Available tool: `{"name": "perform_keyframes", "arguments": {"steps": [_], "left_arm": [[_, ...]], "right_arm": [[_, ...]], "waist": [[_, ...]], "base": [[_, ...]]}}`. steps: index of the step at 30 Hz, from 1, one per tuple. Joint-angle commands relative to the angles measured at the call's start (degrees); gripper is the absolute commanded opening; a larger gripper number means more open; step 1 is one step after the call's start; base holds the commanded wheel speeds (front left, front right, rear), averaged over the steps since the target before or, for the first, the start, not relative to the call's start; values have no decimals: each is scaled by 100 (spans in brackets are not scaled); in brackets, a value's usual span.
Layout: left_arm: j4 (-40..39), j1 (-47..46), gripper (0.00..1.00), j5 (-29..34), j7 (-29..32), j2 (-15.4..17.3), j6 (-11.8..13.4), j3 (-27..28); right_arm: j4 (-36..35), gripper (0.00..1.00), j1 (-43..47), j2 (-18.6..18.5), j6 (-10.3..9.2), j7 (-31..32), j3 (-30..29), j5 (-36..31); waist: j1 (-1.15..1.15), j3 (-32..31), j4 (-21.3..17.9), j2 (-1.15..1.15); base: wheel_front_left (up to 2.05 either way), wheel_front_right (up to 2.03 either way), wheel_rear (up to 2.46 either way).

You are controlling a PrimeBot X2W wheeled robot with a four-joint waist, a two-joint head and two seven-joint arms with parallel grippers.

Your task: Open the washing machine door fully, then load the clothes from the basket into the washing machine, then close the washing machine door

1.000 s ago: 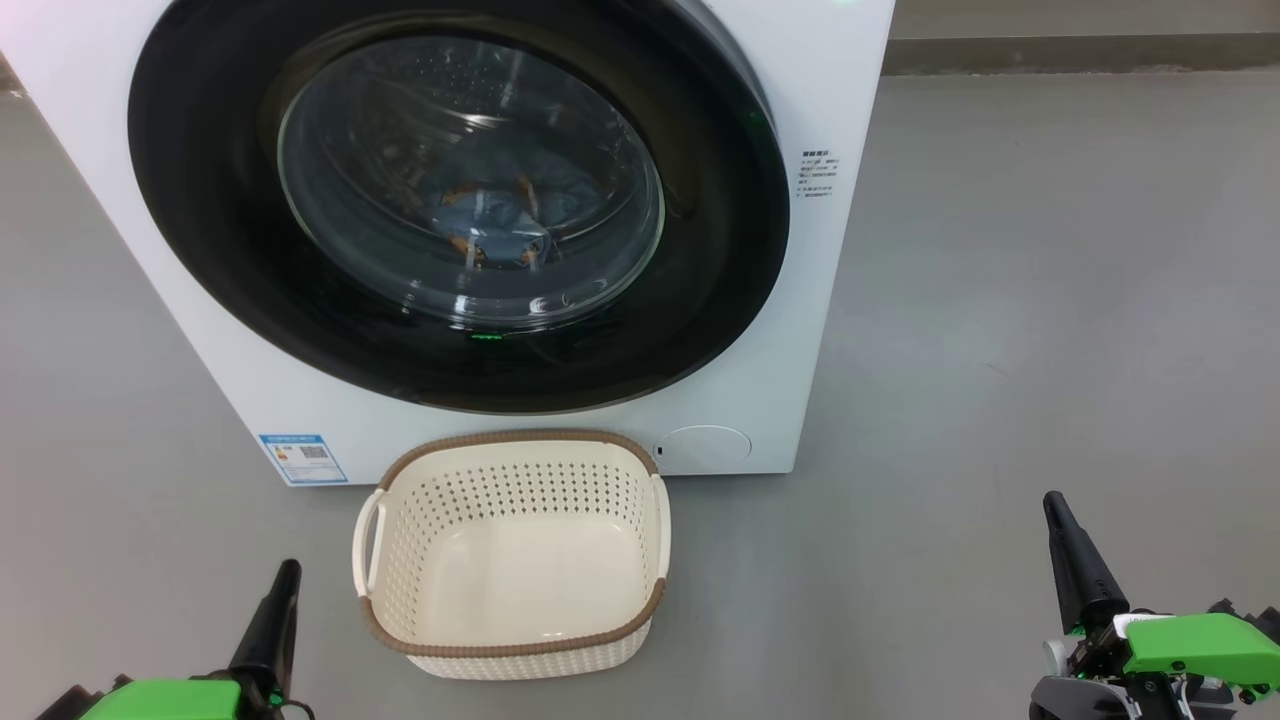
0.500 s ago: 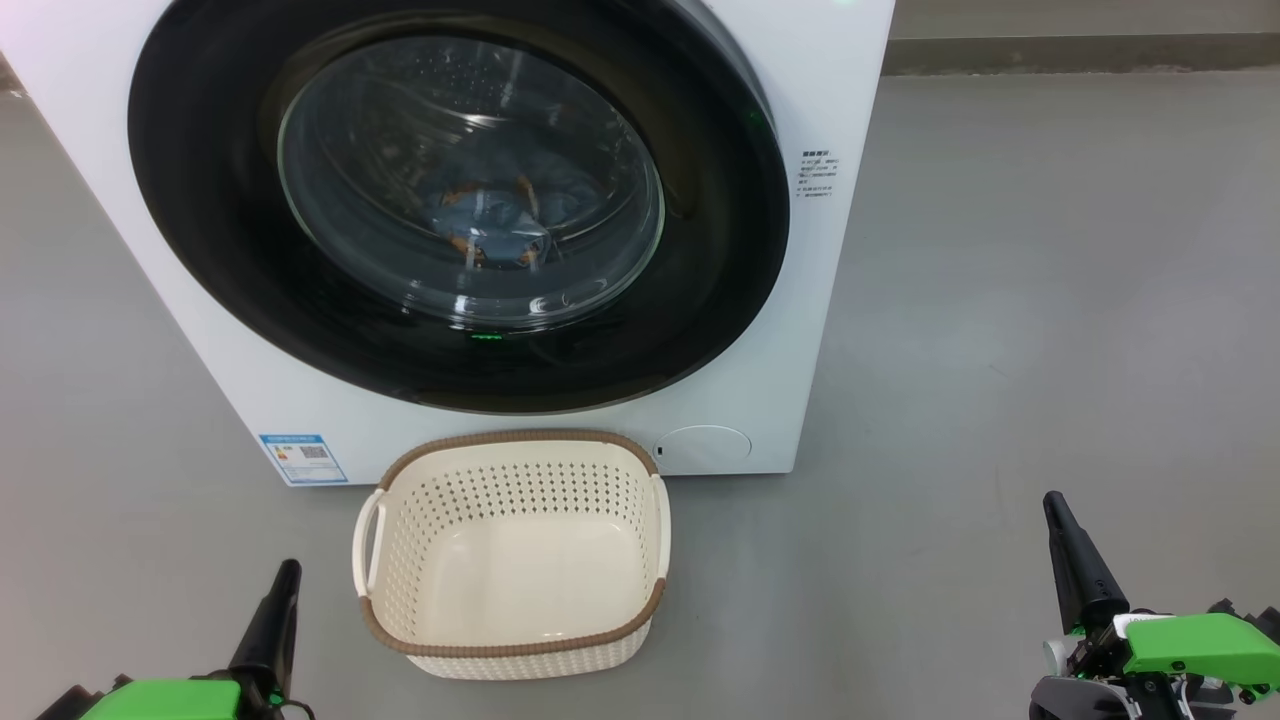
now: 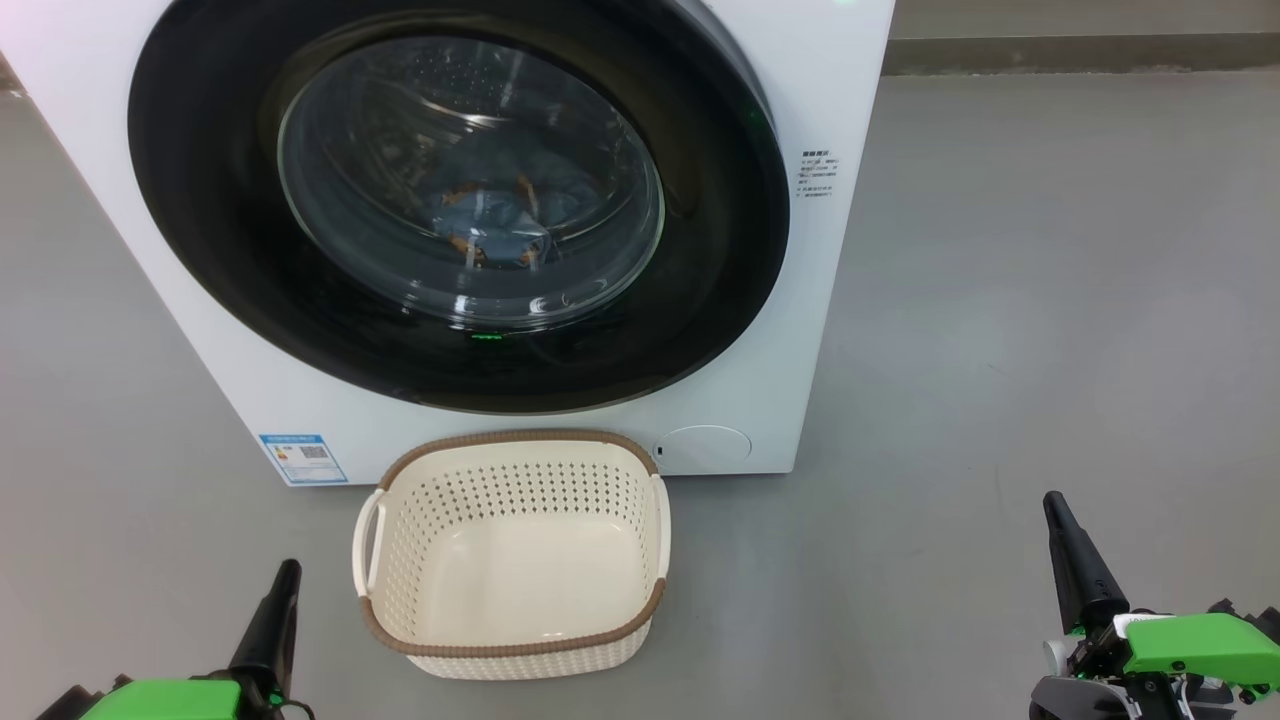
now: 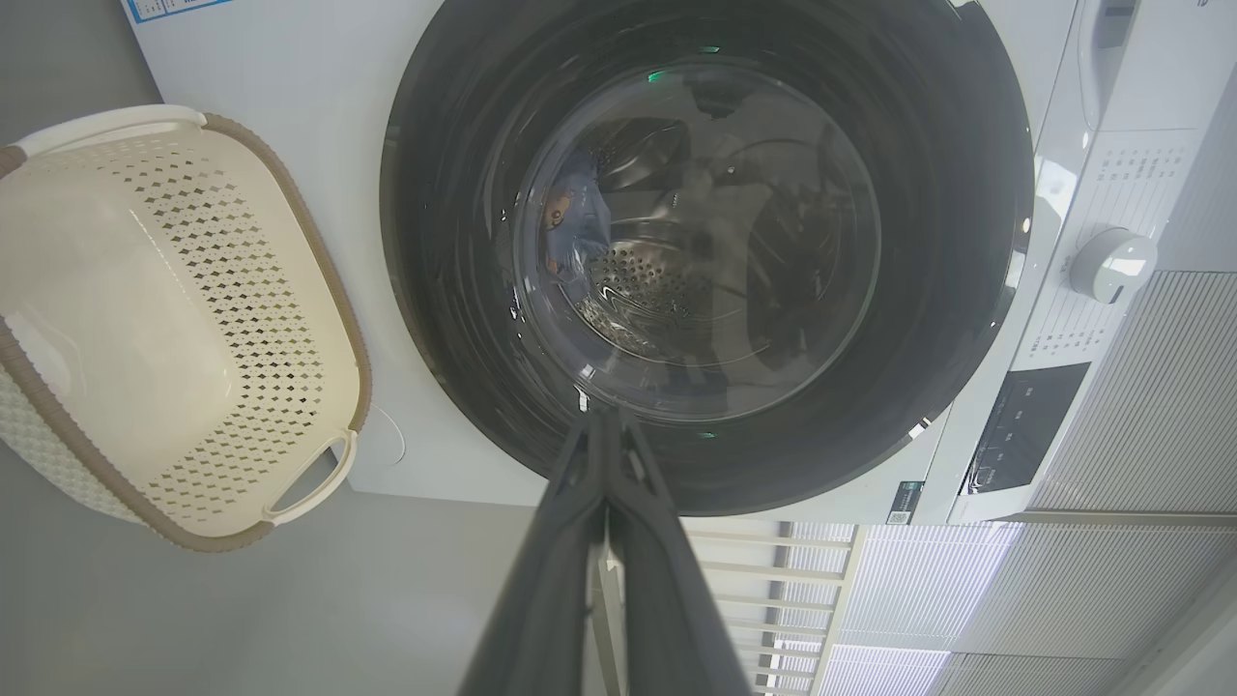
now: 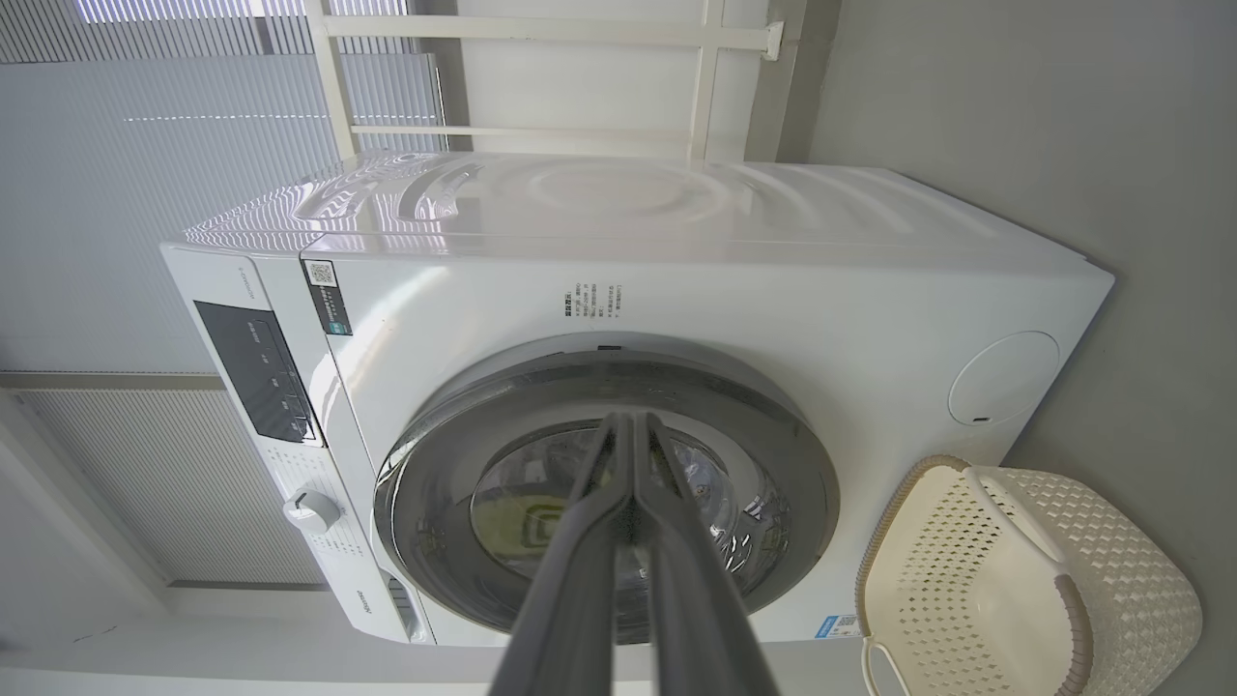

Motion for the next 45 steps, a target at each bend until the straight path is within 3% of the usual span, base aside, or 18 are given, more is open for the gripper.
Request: {"name": "perform_keyframes", "arguments": {"steps": [1, 45], "left_arm": [[-132, -265, 0, -41, 22, 76, 7, 203], [-132, -265, 0, -41, 22, 75, 7, 203]], "right_arm": [[-172, 0, -81, -17, 9, 26, 123, 15], [-172, 0, -81, -17, 9, 26, 123, 15]], "waist": [[0, 0, 0, 0], [0, 0, 0, 0]], "base": [[0, 0, 0], [0, 0, 0]]}}
